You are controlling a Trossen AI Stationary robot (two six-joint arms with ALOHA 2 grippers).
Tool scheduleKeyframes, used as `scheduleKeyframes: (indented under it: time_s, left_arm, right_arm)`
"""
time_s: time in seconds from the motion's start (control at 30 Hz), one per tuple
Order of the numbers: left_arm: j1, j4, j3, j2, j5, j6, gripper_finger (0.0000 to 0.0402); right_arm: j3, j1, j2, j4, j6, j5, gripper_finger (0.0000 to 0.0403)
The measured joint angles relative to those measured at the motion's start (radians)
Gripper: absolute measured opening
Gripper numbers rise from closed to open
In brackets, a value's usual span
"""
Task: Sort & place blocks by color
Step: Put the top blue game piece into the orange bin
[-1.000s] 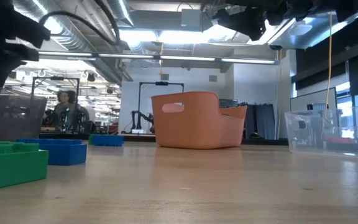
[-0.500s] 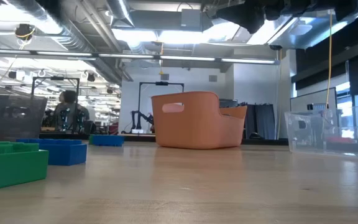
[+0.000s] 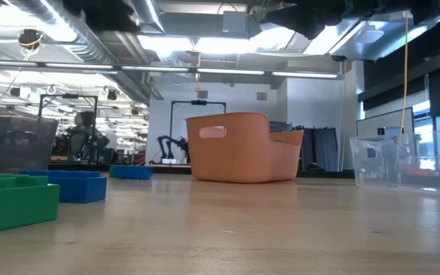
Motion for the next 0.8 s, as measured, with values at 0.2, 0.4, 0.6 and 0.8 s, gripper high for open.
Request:
scheduleKeyframes:
  time_s: [0.2, 0.4, 0.6, 0.8]
  left_arm:
    - [0.076, 0.426, -0.202, 0.013, 0.101, 0.07, 0.0273]
    - [0.078, 0.597, -0.29, 0.027, 0.043, 0.064, 0.0273]
    - [0.047, 0.65, -0.3, 0.028, -0.016, 0.118, 0.0273]
    - [0.016, 0.78, -0.3, 0.027, 0.001, 0.198, 0.0273]
  right_arm:
    - [0.0, 0.0, 0.0, 0.038, 0.002, -0.018, 0.0328]
    - [0.0, 0.0, 0.0, 0.033, 0.003, -0.011, 0.0328]
    - [0.0, 0.0, 0.0, 0.036, 0.006, 0.006, 0.0328]
    - [0.0, 0.0, 0.0, 0.038, 0.009, 0.053, 0.0328]
